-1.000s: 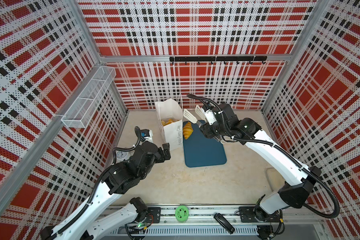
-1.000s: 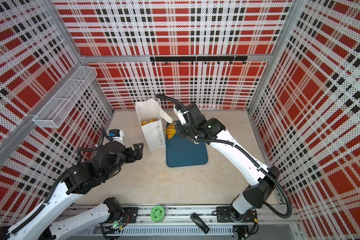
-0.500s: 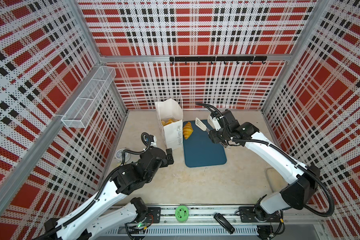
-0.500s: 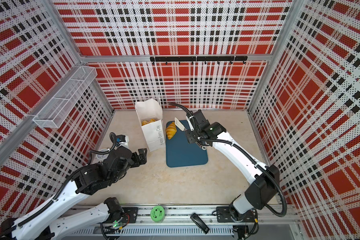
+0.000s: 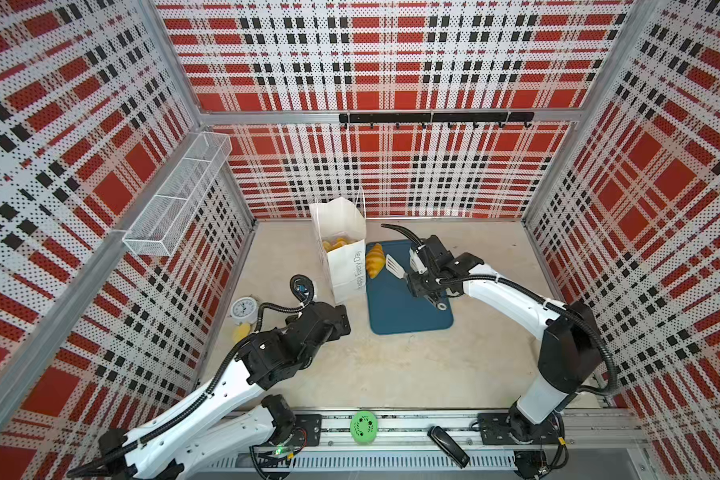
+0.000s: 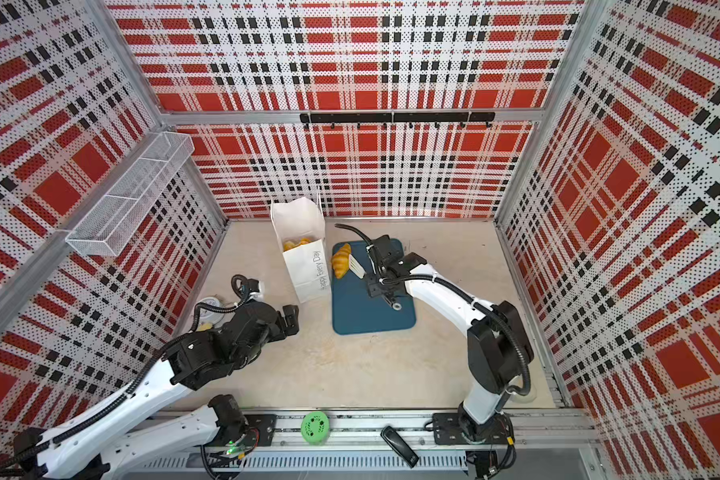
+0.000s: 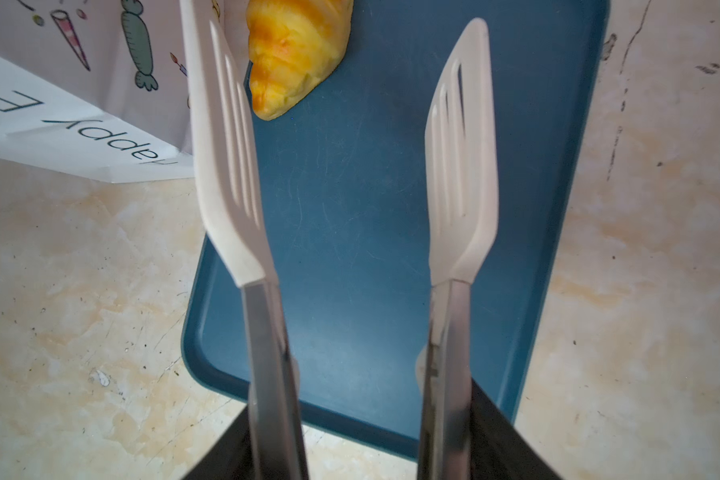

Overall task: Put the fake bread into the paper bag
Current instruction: 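Move the empty tongs down to the croissant on the tray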

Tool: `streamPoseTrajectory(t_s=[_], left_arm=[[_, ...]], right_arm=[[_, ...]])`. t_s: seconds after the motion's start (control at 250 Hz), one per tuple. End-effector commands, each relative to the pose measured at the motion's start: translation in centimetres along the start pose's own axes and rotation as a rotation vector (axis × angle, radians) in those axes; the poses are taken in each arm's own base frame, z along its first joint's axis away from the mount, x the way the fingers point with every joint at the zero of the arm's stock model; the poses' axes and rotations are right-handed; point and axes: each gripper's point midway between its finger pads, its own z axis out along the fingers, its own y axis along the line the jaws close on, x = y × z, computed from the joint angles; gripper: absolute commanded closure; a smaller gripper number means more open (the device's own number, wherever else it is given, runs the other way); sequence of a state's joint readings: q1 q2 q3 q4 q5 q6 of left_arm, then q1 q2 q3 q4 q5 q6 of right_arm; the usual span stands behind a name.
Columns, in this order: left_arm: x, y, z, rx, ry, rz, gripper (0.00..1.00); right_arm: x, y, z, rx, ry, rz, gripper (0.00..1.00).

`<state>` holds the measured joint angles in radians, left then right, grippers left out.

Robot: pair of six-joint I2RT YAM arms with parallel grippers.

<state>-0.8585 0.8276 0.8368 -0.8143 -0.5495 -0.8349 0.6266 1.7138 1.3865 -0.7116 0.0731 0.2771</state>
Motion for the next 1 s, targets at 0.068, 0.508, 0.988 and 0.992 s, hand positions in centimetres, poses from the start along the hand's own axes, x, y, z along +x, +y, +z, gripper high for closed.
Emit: streamPoseTrajectory(t_s=[0.068, 0.508, 0.988, 0.992], left_arm=[[1.0, -0.1, 0.7, 0.013, 0.012, -0.044, 0.01], [2.1, -0.1, 1.5, 0.006, 0.040, -0.040, 0.01], [2.8, -0.4, 2.1, 0.002, 0.069, -0.027, 0.01], [2.7, -0.4, 2.1, 0.003, 0.068, -0.027, 0.01]], right_arm=[[-1.4, 1.3, 1.4, -0.064, -0.041, 0.075, 0.35], [-0.7, 3.3, 5.3, -0.067, 0.053, 0.083, 0.35], [-1.0, 4.7, 7.2, -0.054, 0.069, 0.085, 0.35], [-1.1, 4.6, 7.2, -0.053, 0.067, 0.085, 0.35]])
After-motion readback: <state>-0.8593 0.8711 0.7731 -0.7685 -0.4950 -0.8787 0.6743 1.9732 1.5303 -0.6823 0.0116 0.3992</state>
